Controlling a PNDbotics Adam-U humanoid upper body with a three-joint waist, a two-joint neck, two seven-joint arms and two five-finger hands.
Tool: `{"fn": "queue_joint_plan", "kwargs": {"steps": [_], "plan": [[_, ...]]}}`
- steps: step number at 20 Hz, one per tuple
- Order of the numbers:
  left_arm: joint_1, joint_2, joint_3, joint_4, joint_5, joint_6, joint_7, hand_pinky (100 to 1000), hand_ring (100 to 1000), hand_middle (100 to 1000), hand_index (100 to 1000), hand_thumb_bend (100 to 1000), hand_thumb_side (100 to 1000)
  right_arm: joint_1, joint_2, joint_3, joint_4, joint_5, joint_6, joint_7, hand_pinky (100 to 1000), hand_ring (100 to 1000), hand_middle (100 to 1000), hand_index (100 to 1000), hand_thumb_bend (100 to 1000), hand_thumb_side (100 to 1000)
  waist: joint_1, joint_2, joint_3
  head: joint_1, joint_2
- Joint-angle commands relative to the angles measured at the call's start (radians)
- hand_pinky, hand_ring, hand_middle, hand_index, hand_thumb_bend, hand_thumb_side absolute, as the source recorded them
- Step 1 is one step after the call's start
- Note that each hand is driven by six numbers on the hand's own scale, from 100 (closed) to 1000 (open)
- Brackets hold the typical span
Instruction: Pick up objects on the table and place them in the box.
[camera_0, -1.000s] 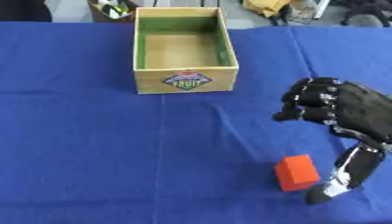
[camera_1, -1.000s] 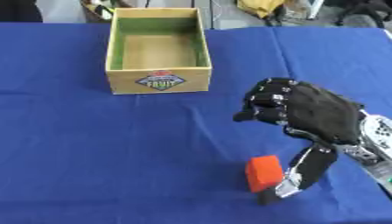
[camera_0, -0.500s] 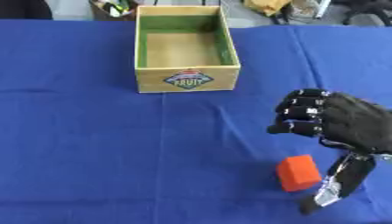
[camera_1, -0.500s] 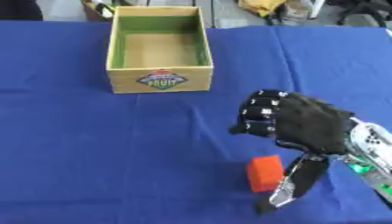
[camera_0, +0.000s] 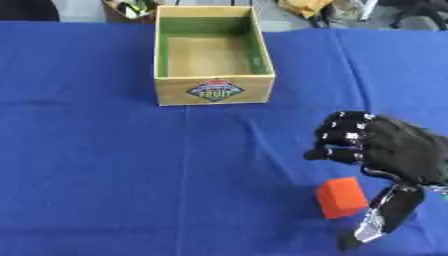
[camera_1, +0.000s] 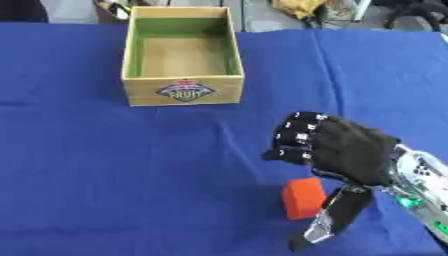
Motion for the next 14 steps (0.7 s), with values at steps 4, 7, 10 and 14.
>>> {"fn": "queue_joint_plan", "kwargs": {"steps": [4, 7, 10, 14], "plan": [[-0.002, 0.014, 0.001, -0.018, -0.006, 0.001, 0.001, 100, 139, 160, 408, 100, 1000, -0.004, 0.036, -0.054, -0.01, 0.002, 0.005, 0.085, 695, 699, 560, 764, 808, 1000, 0.002, -0.014, -0.002, 0.011, -0.002], [-0.002, 0.013, 0.002, -0.018, -0.009, 0.002, 0.001, 100, 140, 160, 409, 100, 1000, -0.006, 0.046, -0.077, -0.01, 0.003, -0.005, 0.125, 691, 699, 566, 757, 809, 990, 0.001, -0.013, -0.006, 0.015, -0.001], [-0.003, 0.013, 0.002, -0.018, -0.01, 0.004, 0.001, 100, 140, 161, 409, 100, 1000, -0.005, 0.049, -0.086, -0.01, 0.013, -0.017, 0.156, 689, 701, 576, 754, 776, 967, 0.0, -0.012, -0.009, 0.017, 0.001], [-0.002, 0.013, 0.003, -0.018, -0.01, 0.002, 0.002, 100, 140, 161, 409, 100, 1000, 0.005, 0.049, -0.092, -0.01, 0.025, -0.026, 0.182, 687, 701, 577, 752, 760, 953, 0.0, -0.012, -0.009, 0.019, 0.002]]}}
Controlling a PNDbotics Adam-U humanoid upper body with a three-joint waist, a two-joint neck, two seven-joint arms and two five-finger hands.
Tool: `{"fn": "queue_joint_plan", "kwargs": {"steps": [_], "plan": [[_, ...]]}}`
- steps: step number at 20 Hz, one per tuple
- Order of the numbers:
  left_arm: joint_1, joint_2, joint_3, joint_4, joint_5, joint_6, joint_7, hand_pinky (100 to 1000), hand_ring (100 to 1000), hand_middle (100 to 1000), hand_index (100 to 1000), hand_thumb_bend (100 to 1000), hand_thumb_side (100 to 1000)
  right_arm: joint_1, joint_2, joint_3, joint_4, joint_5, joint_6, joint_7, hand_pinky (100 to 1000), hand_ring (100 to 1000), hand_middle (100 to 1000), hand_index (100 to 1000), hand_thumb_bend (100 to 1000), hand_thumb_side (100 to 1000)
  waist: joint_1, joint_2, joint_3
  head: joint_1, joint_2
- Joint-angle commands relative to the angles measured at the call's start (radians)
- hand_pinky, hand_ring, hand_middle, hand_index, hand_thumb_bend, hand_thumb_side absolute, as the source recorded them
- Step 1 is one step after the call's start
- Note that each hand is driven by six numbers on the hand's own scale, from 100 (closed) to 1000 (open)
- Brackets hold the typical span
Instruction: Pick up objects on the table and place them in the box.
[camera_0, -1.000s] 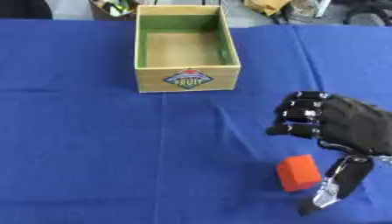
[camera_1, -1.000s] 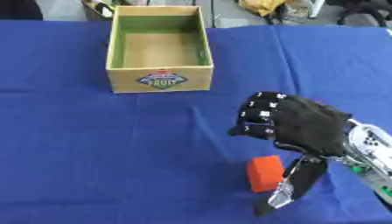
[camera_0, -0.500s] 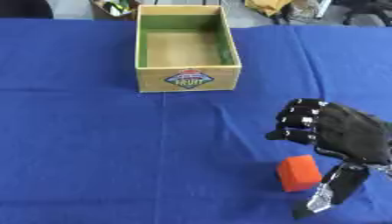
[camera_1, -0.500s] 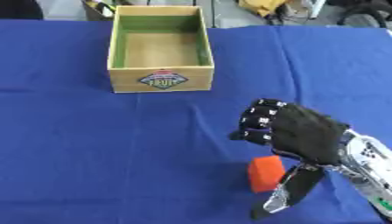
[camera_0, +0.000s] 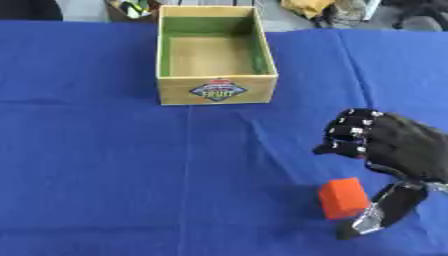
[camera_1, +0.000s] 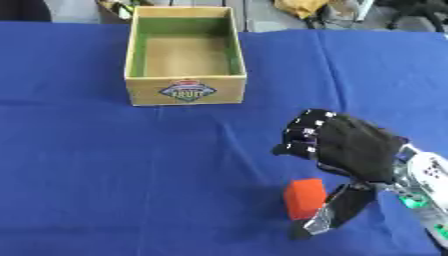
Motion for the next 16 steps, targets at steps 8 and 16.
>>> {"fn": "queue_joint_plan", "kwargs": {"steps": [8, 16], "plan": [[-0.002, 0.014, 0.004, -0.018, -0.003, 0.0, 0.001, 100, 141, 163, 409, 100, 1000, 0.034, -0.034, -0.031, -0.01, 0.013, -0.01, 0.018, 683, 701, 576, 748, 712, 918, 0.003, -0.012, -0.005, 0.004, -0.001], [0.0, 0.012, 0.003, -0.018, -0.004, -0.003, -0.001, 100, 141, 164, 410, 100, 1000, 0.052, -0.036, -0.035, -0.01, 0.019, 0.001, 0.018, 678, 698, 568, 744, 649, 896, 0.007, -0.009, -0.004, 0.004, -0.004]]}}
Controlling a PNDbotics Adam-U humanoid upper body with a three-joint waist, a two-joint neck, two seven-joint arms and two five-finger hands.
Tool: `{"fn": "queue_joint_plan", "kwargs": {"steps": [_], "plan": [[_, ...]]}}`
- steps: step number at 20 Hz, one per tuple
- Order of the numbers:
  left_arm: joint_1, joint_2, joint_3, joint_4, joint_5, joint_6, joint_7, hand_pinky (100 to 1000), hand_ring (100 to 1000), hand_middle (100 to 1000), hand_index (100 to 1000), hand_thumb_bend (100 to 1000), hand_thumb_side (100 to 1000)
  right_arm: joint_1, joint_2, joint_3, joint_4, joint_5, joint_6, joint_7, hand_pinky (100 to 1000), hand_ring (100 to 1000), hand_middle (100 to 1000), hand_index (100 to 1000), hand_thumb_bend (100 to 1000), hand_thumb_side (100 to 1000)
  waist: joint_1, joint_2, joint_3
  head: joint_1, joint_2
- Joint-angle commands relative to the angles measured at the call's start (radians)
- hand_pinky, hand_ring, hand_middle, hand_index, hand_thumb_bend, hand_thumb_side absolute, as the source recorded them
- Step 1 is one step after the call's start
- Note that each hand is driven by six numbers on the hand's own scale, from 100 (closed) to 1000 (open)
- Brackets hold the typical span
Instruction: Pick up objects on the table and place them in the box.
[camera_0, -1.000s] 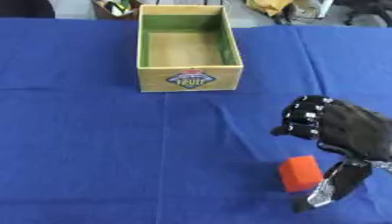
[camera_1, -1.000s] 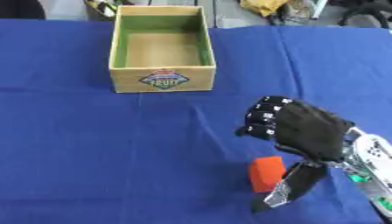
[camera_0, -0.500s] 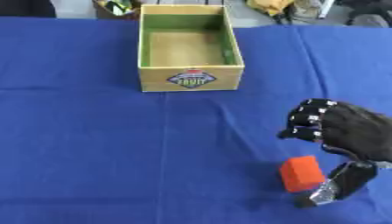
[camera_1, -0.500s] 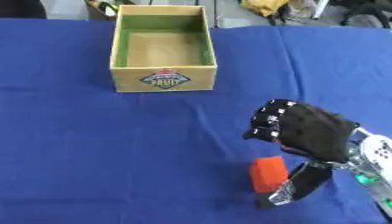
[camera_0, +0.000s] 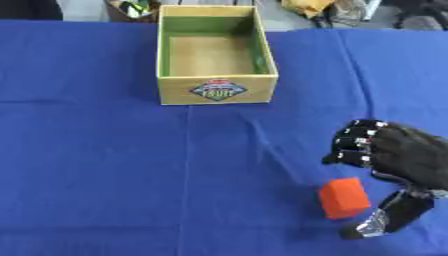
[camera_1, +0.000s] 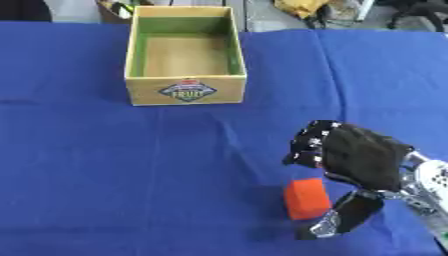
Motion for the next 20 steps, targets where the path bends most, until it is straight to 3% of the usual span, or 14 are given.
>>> {"fn": "queue_joint_plan", "kwargs": {"steps": [1, 6, 20], "plan": [[0.0, 0.011, 0.002, -0.018, -0.004, -0.003, -0.001, 100, 141, 164, 410, 100, 1000, 0.0, -0.034, -0.018, -0.01, 0.004, 0.011, -0.002, 677, 697, 567, 743, 643, 896, 0.005, -0.012, 0.0, 0.003, -0.005], [0.0, 0.009, 0.001, -0.018, -0.004, -0.004, -0.003, 100, 141, 165, 410, 100, 1000, 0.005, -0.036, -0.022, -0.01, 0.003, 0.028, 0.004, 676, 697, 565, 740, 579, 870, 0.008, -0.01, 0.001, 0.0, -0.01], [0.0, 0.005, 0.0, -0.018, -0.004, -0.008, -0.007, 100, 141, 167, 410, 100, 1000, 0.021, -0.052, -0.023, -0.01, -0.046, 0.022, 0.116, 679, 693, 567, 754, 536, 759, 0.014, -0.003, 0.009, -0.007, -0.015]]}}
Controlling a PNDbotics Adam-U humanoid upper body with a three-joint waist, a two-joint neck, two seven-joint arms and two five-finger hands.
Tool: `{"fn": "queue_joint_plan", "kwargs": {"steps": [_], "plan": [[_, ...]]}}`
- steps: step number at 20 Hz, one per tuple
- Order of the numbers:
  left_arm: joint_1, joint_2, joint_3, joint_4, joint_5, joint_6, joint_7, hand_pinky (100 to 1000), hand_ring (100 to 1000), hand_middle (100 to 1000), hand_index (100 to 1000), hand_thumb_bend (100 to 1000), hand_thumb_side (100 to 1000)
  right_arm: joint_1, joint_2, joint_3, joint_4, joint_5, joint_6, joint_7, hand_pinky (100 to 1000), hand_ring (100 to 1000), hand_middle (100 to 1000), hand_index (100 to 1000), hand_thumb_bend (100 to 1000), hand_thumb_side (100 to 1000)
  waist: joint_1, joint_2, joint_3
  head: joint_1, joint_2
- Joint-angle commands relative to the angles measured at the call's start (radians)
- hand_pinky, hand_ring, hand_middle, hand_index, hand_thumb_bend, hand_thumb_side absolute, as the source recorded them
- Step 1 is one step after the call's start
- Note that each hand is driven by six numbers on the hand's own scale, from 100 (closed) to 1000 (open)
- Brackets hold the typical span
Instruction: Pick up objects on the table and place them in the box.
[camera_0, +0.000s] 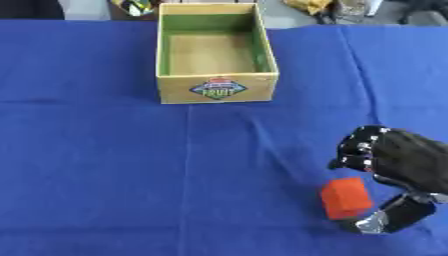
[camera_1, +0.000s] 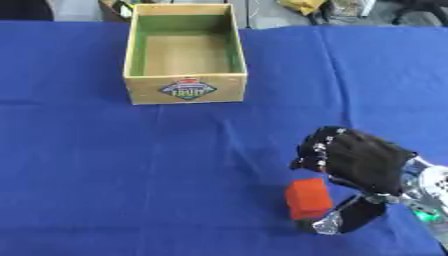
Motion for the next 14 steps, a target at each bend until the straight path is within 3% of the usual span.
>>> {"fn": "queue_joint_plan", "kwargs": {"steps": [1, 14], "plan": [[0.0, 0.006, -0.001, -0.018, -0.004, -0.002, -0.002, 100, 142, 167, 410, 100, 1000, -0.001, -0.038, -0.016, -0.01, -0.031, -0.007, 0.03, 679, 694, 568, 755, 517, 760, 0.003, -0.012, 0.001, -0.005, -0.01], [-0.002, 0.006, -0.003, -0.018, -0.003, -0.003, -0.006, 100, 143, 169, 411, 100, 1000, -0.003, -0.058, -0.031, -0.01, -0.071, 0.009, 0.065, 676, 693, 562, 751, 438, 750, 0.005, -0.009, 0.005, -0.008, -0.016]]}}
